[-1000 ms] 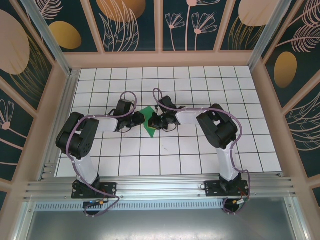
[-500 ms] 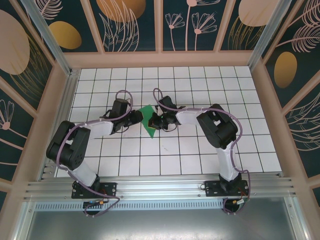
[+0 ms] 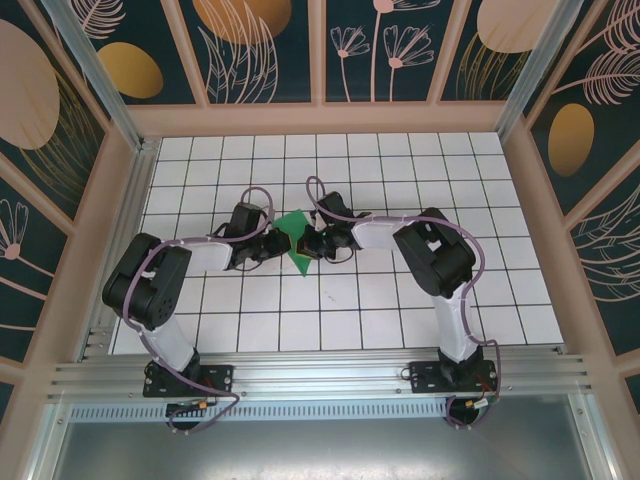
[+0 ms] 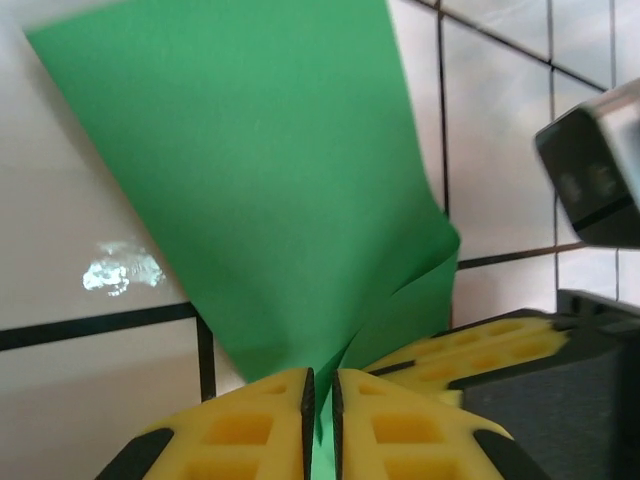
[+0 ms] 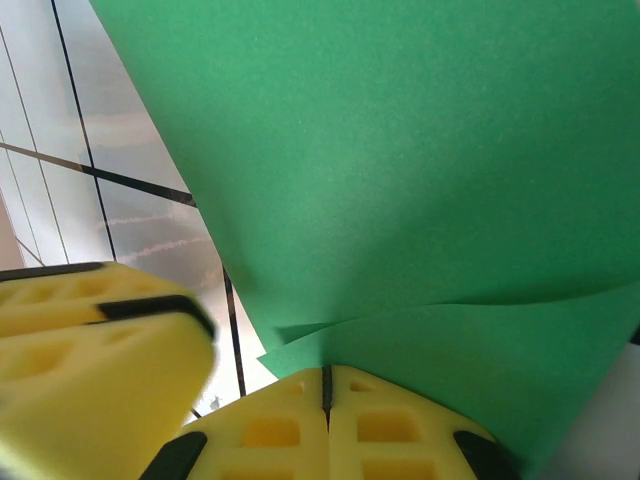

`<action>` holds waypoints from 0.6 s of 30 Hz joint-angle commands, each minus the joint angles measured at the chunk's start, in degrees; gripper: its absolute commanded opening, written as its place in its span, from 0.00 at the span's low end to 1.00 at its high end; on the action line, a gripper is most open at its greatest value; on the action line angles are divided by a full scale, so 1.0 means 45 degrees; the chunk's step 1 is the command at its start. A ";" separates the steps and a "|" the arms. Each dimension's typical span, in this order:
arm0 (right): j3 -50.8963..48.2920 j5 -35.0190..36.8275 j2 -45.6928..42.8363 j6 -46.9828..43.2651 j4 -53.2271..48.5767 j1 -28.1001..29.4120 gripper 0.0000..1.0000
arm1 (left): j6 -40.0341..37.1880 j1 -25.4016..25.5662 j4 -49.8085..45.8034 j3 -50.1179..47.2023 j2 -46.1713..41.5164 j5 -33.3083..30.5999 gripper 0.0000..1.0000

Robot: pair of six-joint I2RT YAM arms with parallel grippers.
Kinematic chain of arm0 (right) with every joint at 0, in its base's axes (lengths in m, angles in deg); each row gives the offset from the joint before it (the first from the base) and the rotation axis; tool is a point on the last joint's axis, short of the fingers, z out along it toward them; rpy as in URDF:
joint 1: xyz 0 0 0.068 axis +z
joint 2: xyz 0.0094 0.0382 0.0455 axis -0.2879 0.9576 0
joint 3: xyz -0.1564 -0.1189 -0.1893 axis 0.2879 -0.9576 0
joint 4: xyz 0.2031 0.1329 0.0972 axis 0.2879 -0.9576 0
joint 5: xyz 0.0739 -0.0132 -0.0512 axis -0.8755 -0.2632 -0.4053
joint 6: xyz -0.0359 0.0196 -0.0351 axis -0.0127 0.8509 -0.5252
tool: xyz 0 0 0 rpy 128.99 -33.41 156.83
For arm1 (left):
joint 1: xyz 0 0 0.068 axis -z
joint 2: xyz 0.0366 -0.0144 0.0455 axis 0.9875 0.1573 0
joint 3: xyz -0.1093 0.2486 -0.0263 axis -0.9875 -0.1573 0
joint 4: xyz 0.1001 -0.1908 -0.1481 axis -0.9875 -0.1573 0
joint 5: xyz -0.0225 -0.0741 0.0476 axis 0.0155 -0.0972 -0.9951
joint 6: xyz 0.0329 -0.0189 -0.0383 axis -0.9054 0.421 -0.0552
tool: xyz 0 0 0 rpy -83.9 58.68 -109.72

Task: Fold a paper plane with a square sheet of paper (pick it up from the middle)
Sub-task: Third fold the triangle at the center of the table.

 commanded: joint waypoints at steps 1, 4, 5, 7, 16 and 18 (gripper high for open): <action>-0.0252 -0.0034 -0.0007 -0.0168 -0.0318 0.0000 0.00 | -0.0186 0.0064 -0.0233 -0.0010 0.0299 0.0448 0.17; -0.0262 -0.0051 0.0001 -0.0161 -0.0324 0.0010 0.00 | -0.0288 0.0074 -0.0363 0.0122 0.0457 0.0504 0.19; -0.0251 -0.0066 0.0002 -0.0166 -0.0327 0.0006 0.00 | -0.0298 0.0094 -0.0388 0.0132 0.0514 0.0541 0.19; -0.0251 -0.0056 0.0000 -0.0167 -0.0312 0.0011 0.00 | -0.0306 0.0103 -0.0403 0.0185 0.0607 0.0546 0.19; -0.0265 -0.0056 -0.0020 -0.0188 -0.0331 0.0020 0.00 | -0.0118 0.0104 -0.0213 0.0206 0.0412 0.0303 0.17; -0.0270 -0.0039 -0.0012 -0.0173 -0.0338 0.0010 0.00 | -0.0040 0.0104 -0.0048 0.0123 0.0162 0.0102 0.16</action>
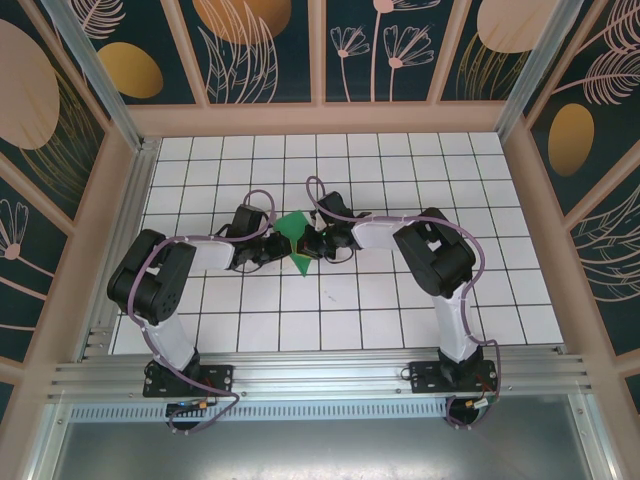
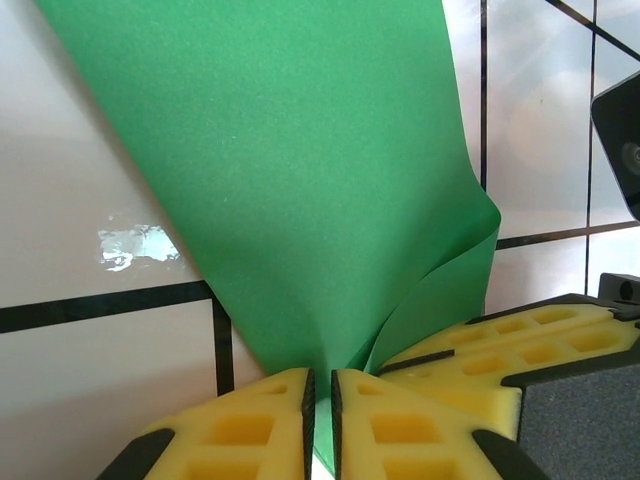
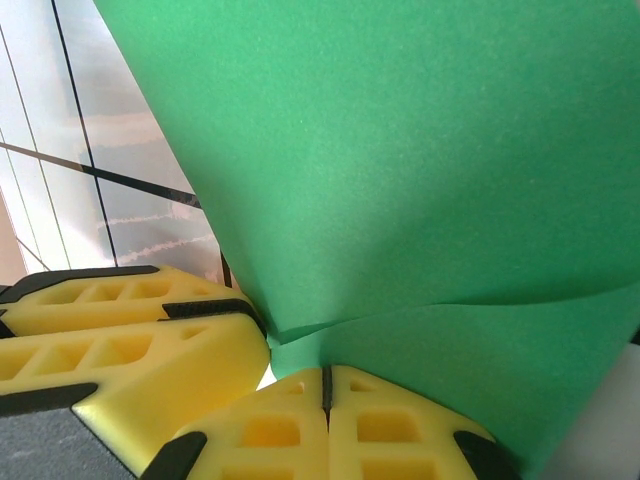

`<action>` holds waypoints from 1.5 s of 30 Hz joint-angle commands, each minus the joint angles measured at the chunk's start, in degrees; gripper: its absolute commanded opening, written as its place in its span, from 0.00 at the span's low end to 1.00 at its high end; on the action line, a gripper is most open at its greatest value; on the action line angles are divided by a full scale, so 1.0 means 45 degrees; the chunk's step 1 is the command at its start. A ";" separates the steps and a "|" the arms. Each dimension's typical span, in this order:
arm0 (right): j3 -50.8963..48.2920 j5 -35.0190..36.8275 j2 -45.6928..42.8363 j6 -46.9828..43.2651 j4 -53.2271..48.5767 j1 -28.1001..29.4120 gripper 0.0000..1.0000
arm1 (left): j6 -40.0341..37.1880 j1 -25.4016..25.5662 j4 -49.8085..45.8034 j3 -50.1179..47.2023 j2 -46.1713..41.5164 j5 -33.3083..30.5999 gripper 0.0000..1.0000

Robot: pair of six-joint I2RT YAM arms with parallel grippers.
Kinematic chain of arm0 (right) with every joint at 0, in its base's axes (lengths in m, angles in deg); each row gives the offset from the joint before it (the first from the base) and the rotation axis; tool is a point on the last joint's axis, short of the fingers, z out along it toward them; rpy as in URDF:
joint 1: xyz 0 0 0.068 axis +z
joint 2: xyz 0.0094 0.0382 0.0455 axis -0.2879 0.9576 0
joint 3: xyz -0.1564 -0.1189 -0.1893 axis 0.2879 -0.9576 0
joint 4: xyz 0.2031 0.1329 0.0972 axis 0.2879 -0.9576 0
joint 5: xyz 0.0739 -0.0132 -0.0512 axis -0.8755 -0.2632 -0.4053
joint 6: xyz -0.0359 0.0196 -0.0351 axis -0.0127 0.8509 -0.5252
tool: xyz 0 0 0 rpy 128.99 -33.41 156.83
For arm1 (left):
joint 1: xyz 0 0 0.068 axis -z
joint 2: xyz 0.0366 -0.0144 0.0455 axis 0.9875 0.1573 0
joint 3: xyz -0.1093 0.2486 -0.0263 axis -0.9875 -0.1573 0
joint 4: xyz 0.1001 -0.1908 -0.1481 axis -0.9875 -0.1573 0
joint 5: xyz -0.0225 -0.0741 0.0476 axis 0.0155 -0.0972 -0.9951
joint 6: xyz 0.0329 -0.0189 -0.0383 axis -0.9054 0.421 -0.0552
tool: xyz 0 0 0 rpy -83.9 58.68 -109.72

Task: Fold a paper plane with a square sheet of paper (pick it up from the middle)
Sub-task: Third fold the triangle at the center of the table.

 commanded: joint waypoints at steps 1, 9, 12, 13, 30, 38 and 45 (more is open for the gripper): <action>-0.0271 -0.0022 -0.0017 -0.0171 -0.0332 0.0016 0.00 | -0.0004 0.0089 0.0198 -0.0011 -0.0306 -0.0184 0.16; -0.0292 -0.0022 -0.0015 -0.0167 -0.0332 0.0030 0.00 | 0.0137 0.0089 0.0576 -0.0141 -0.0535 -0.0133 0.21; -0.0281 -0.0022 -0.0009 -0.0173 -0.0337 0.0016 0.00 | 0.0144 0.0089 0.0547 -0.0103 -0.0241 -0.0004 0.23; -0.0287 -0.0025 -0.0002 -0.0180 -0.0334 0.0020 0.00 | 0.0142 0.0089 0.0547 -0.0099 -0.0150 0.0074 0.24; -0.0786 -0.0601 -0.0173 0.0109 0.0635 -0.0094 0.00 | 0.0195 0.0077 0.0632 0.0181 0.0630 0.1051 0.22; -0.1080 -0.1010 -0.0306 0.0324 0.1290 -0.0231 0.00 | 0.0107 0.0089 0.0558 0.0190 0.0754 0.1372 0.20; -0.1076 -0.1069 -0.0517 0.0245 0.1377 -0.0246 0.00 | -0.0049 0.0093 0.0320 0.0249 0.0816 0.1121 0.12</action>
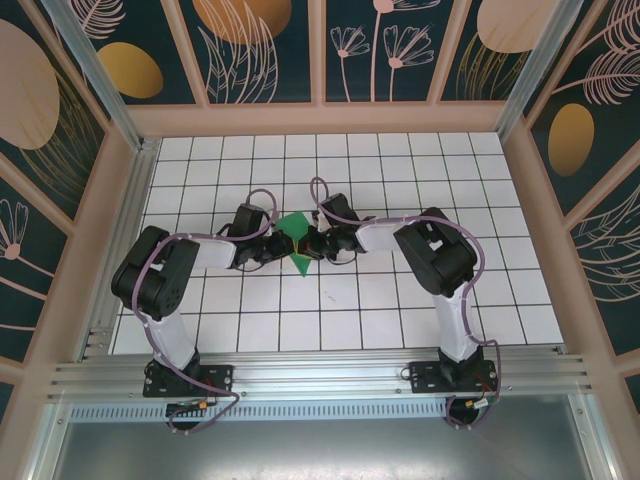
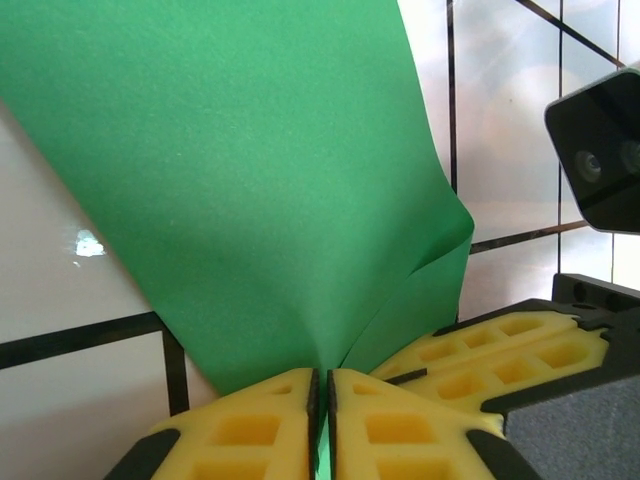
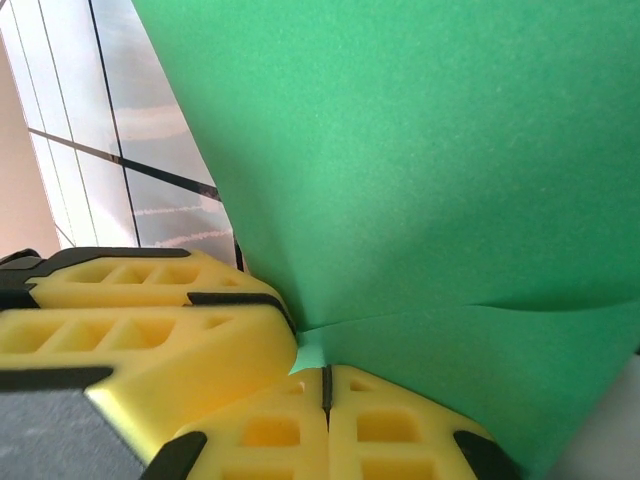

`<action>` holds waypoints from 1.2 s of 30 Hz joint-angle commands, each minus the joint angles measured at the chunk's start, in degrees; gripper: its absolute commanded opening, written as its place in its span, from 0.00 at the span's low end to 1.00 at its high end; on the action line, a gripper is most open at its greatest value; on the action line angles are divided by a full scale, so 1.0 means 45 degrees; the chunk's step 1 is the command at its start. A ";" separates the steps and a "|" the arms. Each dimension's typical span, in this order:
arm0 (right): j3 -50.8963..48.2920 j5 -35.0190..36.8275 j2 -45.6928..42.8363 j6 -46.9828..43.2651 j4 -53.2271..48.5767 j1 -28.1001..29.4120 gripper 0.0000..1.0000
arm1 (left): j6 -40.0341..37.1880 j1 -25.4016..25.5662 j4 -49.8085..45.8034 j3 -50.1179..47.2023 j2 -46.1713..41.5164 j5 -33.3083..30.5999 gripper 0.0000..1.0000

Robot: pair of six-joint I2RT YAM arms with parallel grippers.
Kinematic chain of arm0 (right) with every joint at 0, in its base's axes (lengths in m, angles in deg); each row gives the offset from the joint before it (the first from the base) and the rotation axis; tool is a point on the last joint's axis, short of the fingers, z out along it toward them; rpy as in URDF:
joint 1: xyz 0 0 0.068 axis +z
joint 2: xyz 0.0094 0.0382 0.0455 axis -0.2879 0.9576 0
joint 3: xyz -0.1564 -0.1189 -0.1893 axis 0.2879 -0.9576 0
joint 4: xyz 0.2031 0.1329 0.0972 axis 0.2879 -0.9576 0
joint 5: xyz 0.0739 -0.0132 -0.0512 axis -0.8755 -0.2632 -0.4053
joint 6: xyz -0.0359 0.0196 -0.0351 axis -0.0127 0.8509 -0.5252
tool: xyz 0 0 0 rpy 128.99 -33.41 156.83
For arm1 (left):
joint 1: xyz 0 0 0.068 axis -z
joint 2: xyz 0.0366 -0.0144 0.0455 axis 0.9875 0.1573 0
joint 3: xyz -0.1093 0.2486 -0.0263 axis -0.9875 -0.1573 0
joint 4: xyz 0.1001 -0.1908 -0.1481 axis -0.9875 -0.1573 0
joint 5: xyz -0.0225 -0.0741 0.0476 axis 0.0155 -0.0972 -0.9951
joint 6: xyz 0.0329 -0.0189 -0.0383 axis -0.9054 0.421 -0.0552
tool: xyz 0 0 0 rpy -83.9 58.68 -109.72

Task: Fold a paper plane with a square sheet of paper (pick it up from the middle)
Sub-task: Third fold the triangle at the center of the table.

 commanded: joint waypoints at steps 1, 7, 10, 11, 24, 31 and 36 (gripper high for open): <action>-0.0226 -0.0183 -0.0581 0.0049 -0.0168 -0.0001 0.00 | -0.0147 0.0132 -0.0441 0.0147 0.0314 0.0284 0.10; -0.0150 -0.0067 -0.1504 -0.0425 -0.0225 -0.0096 0.06 | -0.0345 0.0118 -0.0647 0.0117 -0.0218 -0.0336 0.03; -0.0488 0.0264 -0.2203 -0.0738 -0.0167 -0.0222 0.12 | -0.0388 0.0117 -0.0577 -0.0030 -0.0591 -0.0583 0.01; -0.0614 0.0376 -0.2409 -0.0816 -0.0157 -0.0263 0.13 | -0.0405 0.0118 -0.0530 -0.0059 -0.0677 -0.0627 0.01; -0.0578 0.2731 -0.2424 -0.1850 -0.1588 -0.0536 0.31 | -0.0210 0.0113 -0.0175 -0.0477 -0.1091 -0.1135 0.00; -0.0111 0.2161 -0.1809 -0.2343 -0.1683 -0.0511 0.32 | -0.0184 0.0124 -0.0085 -0.0487 -0.0914 -0.1099 0.00; 0.0100 0.1993 -0.1512 -0.2635 -0.1875 -0.0377 0.33 | -0.0210 0.0118 -0.0092 -0.0399 -0.0691 -0.1086 0.00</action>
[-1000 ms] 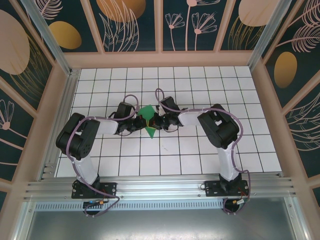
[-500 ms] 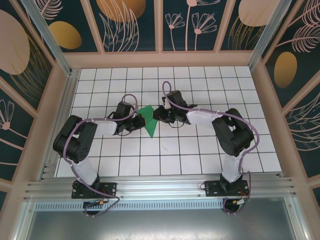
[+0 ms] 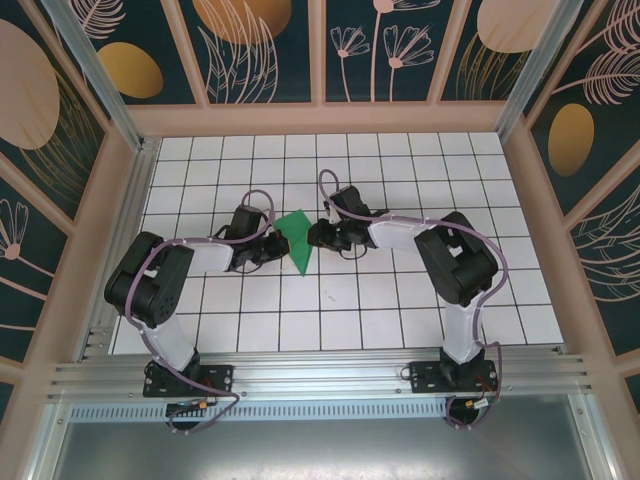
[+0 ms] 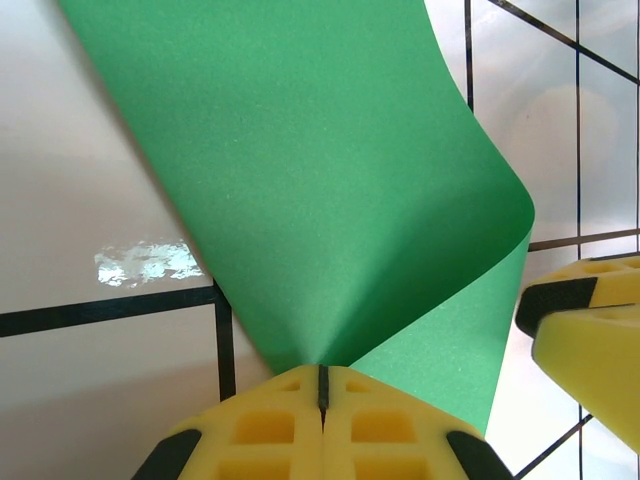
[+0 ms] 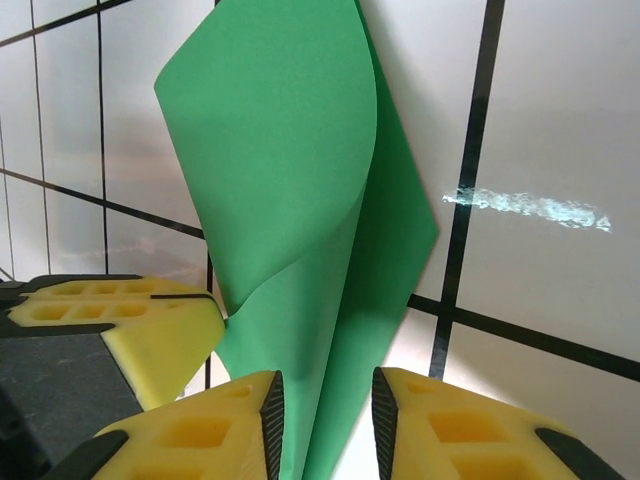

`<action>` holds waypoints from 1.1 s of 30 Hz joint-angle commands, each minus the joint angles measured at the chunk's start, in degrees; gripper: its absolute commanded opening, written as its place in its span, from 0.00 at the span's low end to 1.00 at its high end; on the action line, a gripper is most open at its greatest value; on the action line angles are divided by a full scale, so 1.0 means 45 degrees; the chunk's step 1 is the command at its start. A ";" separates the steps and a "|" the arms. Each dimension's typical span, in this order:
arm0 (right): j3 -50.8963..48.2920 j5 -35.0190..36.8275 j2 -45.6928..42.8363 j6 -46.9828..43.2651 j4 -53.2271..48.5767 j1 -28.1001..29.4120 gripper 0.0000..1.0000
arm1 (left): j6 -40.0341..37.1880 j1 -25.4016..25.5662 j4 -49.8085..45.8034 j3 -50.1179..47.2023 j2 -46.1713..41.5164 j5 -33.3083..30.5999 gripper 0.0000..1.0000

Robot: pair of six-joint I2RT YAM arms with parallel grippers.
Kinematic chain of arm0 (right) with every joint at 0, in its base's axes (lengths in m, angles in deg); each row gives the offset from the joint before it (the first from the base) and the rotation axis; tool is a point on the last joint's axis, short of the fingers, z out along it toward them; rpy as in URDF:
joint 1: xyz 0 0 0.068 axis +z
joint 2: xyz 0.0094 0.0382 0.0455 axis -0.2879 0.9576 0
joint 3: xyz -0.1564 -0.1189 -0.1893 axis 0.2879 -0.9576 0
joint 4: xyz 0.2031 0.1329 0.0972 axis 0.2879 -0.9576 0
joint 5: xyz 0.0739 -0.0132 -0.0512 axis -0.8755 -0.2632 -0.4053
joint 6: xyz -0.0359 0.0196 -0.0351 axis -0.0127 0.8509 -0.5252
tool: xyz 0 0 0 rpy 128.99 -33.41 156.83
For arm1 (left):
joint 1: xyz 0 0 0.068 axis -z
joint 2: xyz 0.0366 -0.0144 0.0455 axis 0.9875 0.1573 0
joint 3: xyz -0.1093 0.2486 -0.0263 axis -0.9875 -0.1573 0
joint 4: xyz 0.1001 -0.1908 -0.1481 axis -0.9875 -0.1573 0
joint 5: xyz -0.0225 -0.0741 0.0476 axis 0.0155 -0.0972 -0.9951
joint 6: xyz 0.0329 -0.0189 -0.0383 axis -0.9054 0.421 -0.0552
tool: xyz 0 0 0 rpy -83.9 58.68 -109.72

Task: Fold a paper plane with a square sheet of paper (pick it up from the middle)
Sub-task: Third fold the triangle at the center of the table.

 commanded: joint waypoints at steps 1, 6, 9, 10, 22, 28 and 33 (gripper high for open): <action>0.0481 -0.0283 0.0263 -0.0496 -0.0340 0.0133 0.33 | -0.0156 0.0074 0.0171 0.0024 0.0124 -0.0069 0.00; 0.0626 -0.0247 0.0427 -0.0717 -0.0573 0.0241 0.34 | -0.0199 0.0074 0.0131 0.0130 0.0222 -0.0108 0.01; 0.0675 -0.0153 0.0417 -0.0903 -0.0766 0.0342 0.34 | -0.0239 0.0075 0.0058 0.0183 0.0306 -0.0167 0.01; 0.0656 -0.0109 0.0352 -0.0926 -0.0818 0.0375 0.34 | -0.0273 0.0074 0.0055 0.0195 0.0335 -0.0187 0.01; -0.0301 -0.0751 -0.0855 -0.0650 0.0341 0.0596 0.22 | -0.0323 0.0076 0.0137 0.0397 0.0501 0.0082 0.03; -0.0587 -0.1064 -0.1021 -0.0523 0.1016 0.0810 0.21 | -0.0450 0.0074 0.0205 0.0419 0.0366 0.0226 0.03; -0.0355 -0.1391 -0.0451 -0.0479 0.0842 0.1022 0.20 | -0.0466 0.0084 0.0250 0.0512 0.0478 0.0375 0.04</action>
